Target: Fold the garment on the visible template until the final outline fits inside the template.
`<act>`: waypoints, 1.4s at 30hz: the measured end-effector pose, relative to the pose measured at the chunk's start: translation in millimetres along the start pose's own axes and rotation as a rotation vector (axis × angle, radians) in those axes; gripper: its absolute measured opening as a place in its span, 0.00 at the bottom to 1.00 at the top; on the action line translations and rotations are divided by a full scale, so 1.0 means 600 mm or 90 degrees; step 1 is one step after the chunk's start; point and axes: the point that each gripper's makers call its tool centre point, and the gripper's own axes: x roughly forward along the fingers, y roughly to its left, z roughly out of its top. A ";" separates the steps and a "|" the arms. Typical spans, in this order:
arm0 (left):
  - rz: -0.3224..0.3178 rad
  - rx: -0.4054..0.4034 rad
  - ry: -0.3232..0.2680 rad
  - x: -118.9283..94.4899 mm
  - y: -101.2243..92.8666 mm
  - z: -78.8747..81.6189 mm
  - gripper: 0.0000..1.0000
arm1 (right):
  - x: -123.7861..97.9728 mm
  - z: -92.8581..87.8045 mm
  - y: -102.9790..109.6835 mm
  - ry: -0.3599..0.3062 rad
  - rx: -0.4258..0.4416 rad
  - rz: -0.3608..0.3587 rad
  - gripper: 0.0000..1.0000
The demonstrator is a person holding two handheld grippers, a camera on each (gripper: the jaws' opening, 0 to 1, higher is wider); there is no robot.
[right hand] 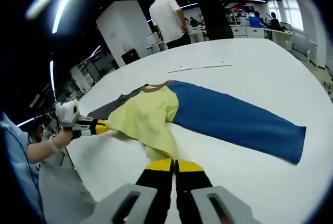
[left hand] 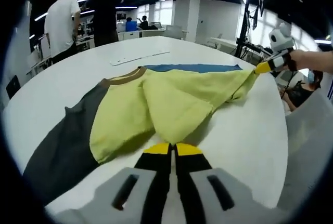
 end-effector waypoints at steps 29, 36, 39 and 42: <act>-0.060 0.241 0.216 -0.203 -0.049 -0.078 0.00 | -0.027 -0.102 0.109 0.148 -0.144 0.132 0.00; -0.099 0.251 0.295 -0.229 -0.081 -0.135 0.00 | -0.031 -0.137 0.112 0.196 -0.196 0.139 0.00; -0.107 0.259 0.325 -0.234 -0.093 -0.150 0.00 | -0.033 -0.145 0.102 0.210 -0.218 0.130 0.00; -0.112 0.297 0.383 -0.242 -0.099 -0.173 0.00 | -0.035 -0.147 0.094 0.215 -0.227 0.122 0.00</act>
